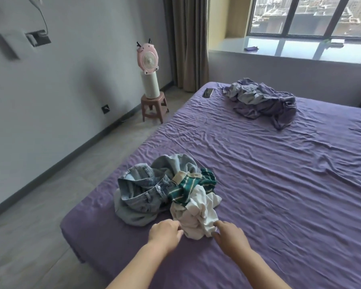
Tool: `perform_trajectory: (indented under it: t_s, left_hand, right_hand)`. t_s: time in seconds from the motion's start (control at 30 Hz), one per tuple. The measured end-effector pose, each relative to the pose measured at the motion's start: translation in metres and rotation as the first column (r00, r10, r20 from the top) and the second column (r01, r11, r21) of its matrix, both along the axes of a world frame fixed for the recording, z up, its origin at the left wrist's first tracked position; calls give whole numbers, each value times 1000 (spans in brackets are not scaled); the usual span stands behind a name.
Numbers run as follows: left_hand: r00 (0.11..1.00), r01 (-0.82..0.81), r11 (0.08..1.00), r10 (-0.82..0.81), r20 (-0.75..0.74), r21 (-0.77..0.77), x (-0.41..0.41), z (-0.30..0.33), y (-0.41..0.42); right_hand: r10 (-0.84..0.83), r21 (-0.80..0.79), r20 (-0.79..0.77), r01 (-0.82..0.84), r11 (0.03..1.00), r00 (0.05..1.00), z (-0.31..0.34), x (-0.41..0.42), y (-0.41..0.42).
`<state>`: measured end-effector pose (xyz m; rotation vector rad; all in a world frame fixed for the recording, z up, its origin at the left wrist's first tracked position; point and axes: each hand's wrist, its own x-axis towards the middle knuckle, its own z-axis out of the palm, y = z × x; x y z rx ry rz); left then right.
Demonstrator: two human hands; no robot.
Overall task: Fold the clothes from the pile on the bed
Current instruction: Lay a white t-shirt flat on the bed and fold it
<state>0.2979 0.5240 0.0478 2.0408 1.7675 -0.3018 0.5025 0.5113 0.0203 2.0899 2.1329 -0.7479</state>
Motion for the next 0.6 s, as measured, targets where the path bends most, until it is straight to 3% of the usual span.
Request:
perform_trajectory:
  t_s: [0.3,0.47,0.57,0.6]
  left_hand:
    - [974,226,971,-222,55,-83,-3,-76,124]
    - [940,337,940,-332,84,-59,-10,-118,168]
    - [917,391,918,-385,102,-58,-15,-130,177]
    - [909,409,911,-401,114,-60,-17,-130,178]
  right_hand:
    - [-353,-174,-227,319,932,908,-62,-44,104]
    - [-445,-203,-164,411,889,880,-108,-65,142]
    - [-574,-221,-89,546,808,814,-121,-69,147]
    - [-544,-189,-61,526,829,837,-119,-68,147]
